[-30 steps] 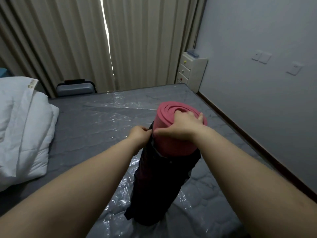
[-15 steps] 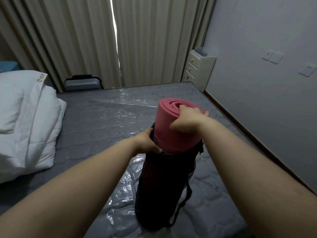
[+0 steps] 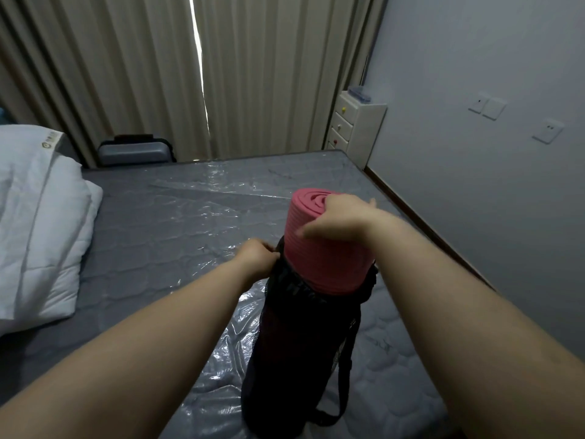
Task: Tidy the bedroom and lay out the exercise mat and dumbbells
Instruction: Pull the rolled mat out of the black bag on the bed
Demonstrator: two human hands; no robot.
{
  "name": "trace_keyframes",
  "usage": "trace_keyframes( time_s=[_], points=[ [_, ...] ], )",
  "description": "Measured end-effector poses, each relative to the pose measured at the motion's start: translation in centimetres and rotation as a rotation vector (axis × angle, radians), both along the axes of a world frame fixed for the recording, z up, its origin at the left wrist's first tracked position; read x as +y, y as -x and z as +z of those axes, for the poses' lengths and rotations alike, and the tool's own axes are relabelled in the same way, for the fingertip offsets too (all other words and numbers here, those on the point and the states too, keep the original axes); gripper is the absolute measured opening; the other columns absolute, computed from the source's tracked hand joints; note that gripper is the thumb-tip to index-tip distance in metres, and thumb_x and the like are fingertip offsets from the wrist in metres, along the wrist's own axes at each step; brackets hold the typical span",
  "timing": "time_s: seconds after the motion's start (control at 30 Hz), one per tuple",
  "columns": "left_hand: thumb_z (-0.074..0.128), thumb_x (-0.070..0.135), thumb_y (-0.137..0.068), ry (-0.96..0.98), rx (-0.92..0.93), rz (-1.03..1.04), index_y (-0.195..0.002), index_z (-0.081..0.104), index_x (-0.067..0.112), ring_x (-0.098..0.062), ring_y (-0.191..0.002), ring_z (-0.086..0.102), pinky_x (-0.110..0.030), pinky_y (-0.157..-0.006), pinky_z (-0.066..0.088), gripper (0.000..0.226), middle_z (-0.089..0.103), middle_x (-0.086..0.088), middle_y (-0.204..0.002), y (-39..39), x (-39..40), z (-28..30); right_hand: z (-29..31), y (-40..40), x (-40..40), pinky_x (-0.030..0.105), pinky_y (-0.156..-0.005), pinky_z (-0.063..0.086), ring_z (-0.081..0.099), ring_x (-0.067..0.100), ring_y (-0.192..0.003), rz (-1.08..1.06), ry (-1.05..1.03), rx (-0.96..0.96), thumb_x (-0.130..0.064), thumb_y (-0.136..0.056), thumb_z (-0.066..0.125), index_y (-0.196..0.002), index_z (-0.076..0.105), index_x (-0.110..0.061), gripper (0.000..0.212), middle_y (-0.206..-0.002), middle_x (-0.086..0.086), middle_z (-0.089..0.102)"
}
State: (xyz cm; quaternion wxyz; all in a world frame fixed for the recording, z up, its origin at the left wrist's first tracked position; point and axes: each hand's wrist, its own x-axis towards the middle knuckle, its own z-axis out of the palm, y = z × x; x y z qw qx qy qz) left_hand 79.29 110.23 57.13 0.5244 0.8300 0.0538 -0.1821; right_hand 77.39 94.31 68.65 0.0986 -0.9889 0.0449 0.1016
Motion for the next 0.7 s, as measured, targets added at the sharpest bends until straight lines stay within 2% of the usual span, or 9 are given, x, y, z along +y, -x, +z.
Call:
trace_keyframes(
  time_s=[0.07,0.1,0.2,0.27,0.37,0.47,0.57,0.63,0.7],
  points=[
    [0.057,0.001,-0.086,-0.044,-0.01,-0.02,-0.062,0.055,0.011,-0.022,-0.073,0.051,-0.031,-0.069,0.041,0.026,0.054,-0.013,-0.069,-0.2,-0.3,0.1,-1.4,0.2,1.4,0.057,-0.11,0.014,0.046,0.031,-0.125,-0.091,0.046,-0.123,-0.077,-0.066,0.056,-0.115,0.06,-0.019,0.076,-0.128,0.007,0.058],
    [0.056,0.001,-0.084,-0.107,-0.027,-0.05,-0.061,0.055,0.01,-0.024,-0.07,0.051,-0.03,-0.067,0.041,0.025,0.054,-0.014,-0.066,-0.3,-0.3,0.3,-2.1,0.3,1.4,0.056,-0.11,0.016,0.049,0.03,-0.122,-0.104,0.08,-0.209,-0.078,-0.065,0.055,-0.112,0.062,-0.021,0.075,-0.123,0.005,0.061],
    [0.056,0.006,-0.082,-0.543,-0.067,-0.28,-0.075,0.067,0.003,-0.029,-0.071,0.059,-0.03,-0.066,0.049,0.014,0.063,-0.016,-0.074,0.1,0.4,0.4,-2.8,0.2,-0.9,0.053,-0.113,0.006,0.048,0.024,-0.124,-0.058,-0.052,-0.34,-0.069,-0.067,0.063,-0.112,0.063,-0.029,0.06,-0.121,-0.003,0.063],
    [0.061,0.008,-0.08,-0.677,0.07,-0.43,-0.087,0.07,0.002,-0.025,-0.074,0.066,-0.032,-0.07,0.054,0.013,0.069,-0.015,-0.083,1.1,0.6,-0.7,-2.4,-0.1,-3.0,0.055,-0.113,-0.003,0.043,0.019,-0.13,-0.001,-0.239,-0.282,-0.057,-0.065,0.074,-0.118,0.063,-0.032,0.06,-0.129,-0.007,0.06],
    [0.063,0.008,-0.082,-0.589,0.281,-0.504,-0.087,0.067,0.002,-0.019,-0.06,0.06,-0.028,-0.061,0.053,0.008,0.07,-0.015,-0.084,2.2,-0.4,-1.2,-1.4,-1.2,-4.5,0.056,-0.115,0.008,0.041,0.023,-0.131,-0.006,-0.364,-0.041,-0.032,-0.065,0.081,-0.123,0.061,-0.032,0.061,-0.133,-0.003,0.056],
    [0.047,0.008,-0.087,-0.536,0.2,-0.298,-0.078,0.057,0.002,-0.021,-0.053,0.049,-0.025,-0.052,0.043,0.015,0.058,-0.012,-0.069,0.3,-1.3,-0.2,-0.6,-2.3,-4.4,0.056,-0.111,0.026,0.043,0.035,-0.126,-0.074,-0.184,0.09,-0.015,-0.074,0.057,-0.125,0.054,-0.021,0.052,-0.132,0.01,0.052],
    [0.04,0.011,-0.092,-0.238,0.098,-0.061,-0.096,0.061,-0.001,-0.024,-0.071,0.049,-0.027,-0.062,0.039,0.025,0.06,-0.02,-0.091,-2.3,-2.4,0.2,-1.3,-1.9,-4.3,0.052,-0.109,0.03,0.044,0.036,-0.123,-0.101,-0.128,0.004,-0.014,-0.076,0.043,-0.119,0.055,-0.018,0.044,-0.13,0.014,0.053],
    [0.042,0.02,-0.095,-0.089,0.114,-0.045,-0.088,0.059,0.009,-0.021,-0.067,0.046,-0.026,-0.058,0.037,0.021,0.053,-0.016,-0.089,-2.3,-3.6,0.2,-2.3,-1.3,-4.5,0.049,-0.108,0.031,0.048,0.034,-0.116,-0.085,-0.258,-0.106,-0.008,-0.073,0.044,-0.096,0.057,-0.025,0.031,-0.118,0.01,0.06],
    [0.043,0.024,-0.096,-0.045,0.148,-0.028,-0.09,0.061,0.005,-0.023,-0.069,0.053,-0.029,-0.064,0.046,0.026,0.058,-0.022,-0.093,-2.1,-4.8,-1.1,-3.0,-1.4,-5.4,0.044,-0.106,0.034,0.053,0.033,-0.108,-0.082,-0.438,-0.175,-0.001,-0.067,0.043,-0.078,0.056,-0.023,0.029,-0.1,0.007,0.064]
  ],
)
